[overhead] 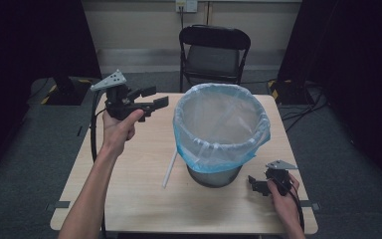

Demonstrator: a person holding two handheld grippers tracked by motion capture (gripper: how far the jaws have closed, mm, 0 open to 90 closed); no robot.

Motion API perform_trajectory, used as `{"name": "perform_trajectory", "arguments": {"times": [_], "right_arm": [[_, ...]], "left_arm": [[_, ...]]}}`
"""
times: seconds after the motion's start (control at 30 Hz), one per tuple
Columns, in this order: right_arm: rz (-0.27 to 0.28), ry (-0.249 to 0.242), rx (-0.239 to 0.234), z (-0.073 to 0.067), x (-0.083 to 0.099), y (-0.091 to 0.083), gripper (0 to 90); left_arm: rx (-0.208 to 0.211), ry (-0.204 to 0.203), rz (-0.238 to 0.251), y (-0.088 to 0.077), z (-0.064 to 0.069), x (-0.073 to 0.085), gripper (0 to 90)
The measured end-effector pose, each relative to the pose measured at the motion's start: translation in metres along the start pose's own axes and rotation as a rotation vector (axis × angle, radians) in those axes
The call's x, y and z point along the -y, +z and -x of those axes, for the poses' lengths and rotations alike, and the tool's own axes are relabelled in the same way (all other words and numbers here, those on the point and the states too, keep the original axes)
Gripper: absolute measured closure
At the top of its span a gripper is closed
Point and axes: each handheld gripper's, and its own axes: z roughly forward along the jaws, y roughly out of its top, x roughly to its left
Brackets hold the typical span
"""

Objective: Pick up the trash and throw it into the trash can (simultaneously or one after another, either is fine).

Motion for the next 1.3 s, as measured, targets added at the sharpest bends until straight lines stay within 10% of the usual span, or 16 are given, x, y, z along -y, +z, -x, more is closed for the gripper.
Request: {"name": "perform_trajectory", "arguments": {"times": [0.57,0.9,1.3], "right_arm": [[0.000,0.000,0.000,0.000,0.000,0.000,10.4],[0.000,0.001,0.000,0.000,0.000,0.000,10.4],[0.000,0.000,0.000,0.000,0.000,0.000,10.4]], "left_arm": [[-0.114,0.029,-0.092,-0.025,-0.019,0.044,24.3],[-0.165,-0.005,-0.188,-0.033,-0.025,0.082,24.1],[-0.229,0.053,-0.351,-0.023,-0.022,0.127,21.9]]}}
